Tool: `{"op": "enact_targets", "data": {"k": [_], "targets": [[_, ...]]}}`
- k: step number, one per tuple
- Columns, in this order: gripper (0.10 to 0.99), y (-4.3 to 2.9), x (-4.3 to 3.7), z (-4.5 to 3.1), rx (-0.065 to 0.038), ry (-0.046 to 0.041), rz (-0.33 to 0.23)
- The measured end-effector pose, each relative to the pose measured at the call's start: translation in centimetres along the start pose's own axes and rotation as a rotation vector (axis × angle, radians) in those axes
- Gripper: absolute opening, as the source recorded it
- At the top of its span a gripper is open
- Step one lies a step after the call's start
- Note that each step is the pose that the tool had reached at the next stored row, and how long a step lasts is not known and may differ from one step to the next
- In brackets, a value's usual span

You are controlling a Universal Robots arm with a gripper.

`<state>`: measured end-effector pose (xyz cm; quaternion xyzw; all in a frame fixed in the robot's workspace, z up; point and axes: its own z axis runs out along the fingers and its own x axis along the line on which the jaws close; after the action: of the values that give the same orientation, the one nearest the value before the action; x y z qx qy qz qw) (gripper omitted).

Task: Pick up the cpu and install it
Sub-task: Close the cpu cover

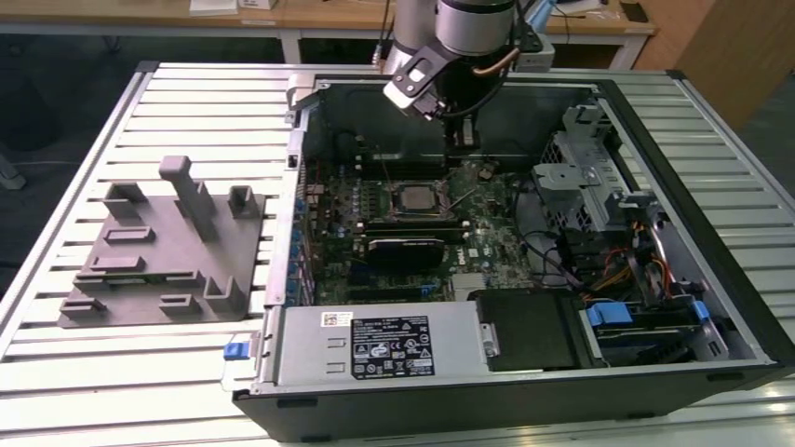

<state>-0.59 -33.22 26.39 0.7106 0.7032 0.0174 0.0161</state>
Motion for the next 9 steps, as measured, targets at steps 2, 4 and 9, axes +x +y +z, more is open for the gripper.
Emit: {"op": "enact_targets", "data": {"k": [2, 4, 9], "targets": [[0.106, 0.39, 0.02, 0.02, 0.000, 0.0000, 0.000], [0.106, 0.75, 0.03, 0.04, 0.000, 0.0000, 0.000], [0.106, 1.70, 0.06, 0.08, 0.000, -0.0001, 0.000]]}}
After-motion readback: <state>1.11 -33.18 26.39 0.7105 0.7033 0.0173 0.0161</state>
